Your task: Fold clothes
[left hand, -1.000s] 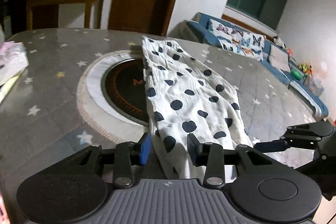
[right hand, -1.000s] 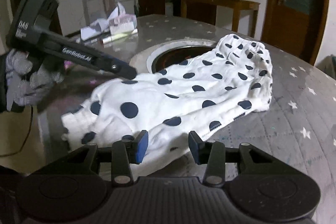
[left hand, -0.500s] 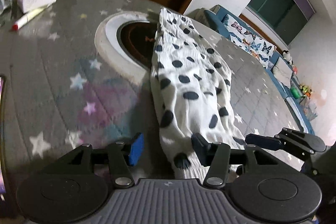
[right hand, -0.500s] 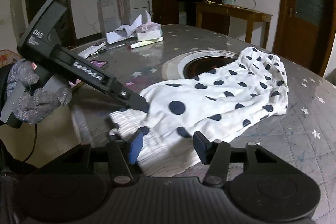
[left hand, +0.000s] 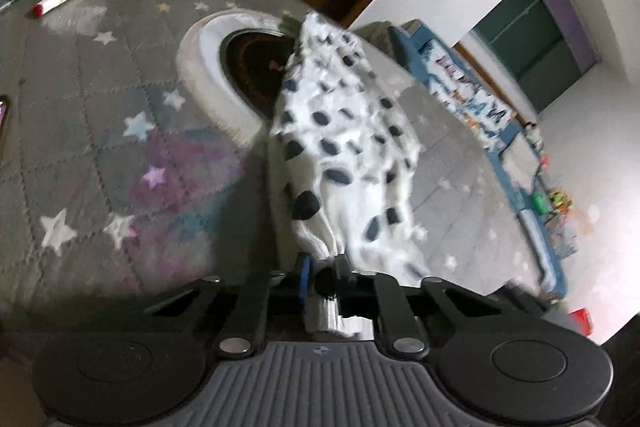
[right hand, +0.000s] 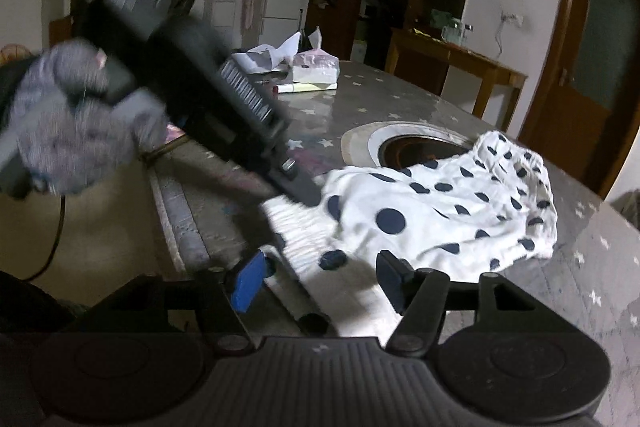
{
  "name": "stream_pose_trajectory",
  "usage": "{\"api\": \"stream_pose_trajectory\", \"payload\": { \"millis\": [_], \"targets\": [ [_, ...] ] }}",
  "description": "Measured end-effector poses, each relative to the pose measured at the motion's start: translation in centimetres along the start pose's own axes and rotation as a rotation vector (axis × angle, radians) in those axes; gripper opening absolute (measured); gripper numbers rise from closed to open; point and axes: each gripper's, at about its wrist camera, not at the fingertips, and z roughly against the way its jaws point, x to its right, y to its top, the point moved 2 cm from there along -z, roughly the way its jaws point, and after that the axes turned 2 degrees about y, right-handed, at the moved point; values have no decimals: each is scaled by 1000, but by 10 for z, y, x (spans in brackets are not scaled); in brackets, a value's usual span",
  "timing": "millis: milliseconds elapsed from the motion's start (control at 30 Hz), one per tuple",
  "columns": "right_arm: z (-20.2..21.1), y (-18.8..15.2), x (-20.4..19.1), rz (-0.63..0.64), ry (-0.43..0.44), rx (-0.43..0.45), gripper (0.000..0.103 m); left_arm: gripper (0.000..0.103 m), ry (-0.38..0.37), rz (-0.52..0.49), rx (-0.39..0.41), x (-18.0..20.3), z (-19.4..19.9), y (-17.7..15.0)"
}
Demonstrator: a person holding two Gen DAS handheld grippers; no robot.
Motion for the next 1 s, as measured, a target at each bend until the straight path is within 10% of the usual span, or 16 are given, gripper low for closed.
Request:
{"api": "stream_pose_trajectory", "payload": {
  "millis": [433, 733, 1000],
  "targets": [
    [-9, 1, -8, 84, -240, -3, 68, 10, -122, 30, 14, 28, 7, 26],
    [-14, 3, -10, 87, -259, -3, 68, 10, -154, 60, -3, 27, 4, 27],
    [3, -10, -2, 145, -350, -87, 28, 10, -140, 55, -51, 13, 0, 17]
  ]
}}
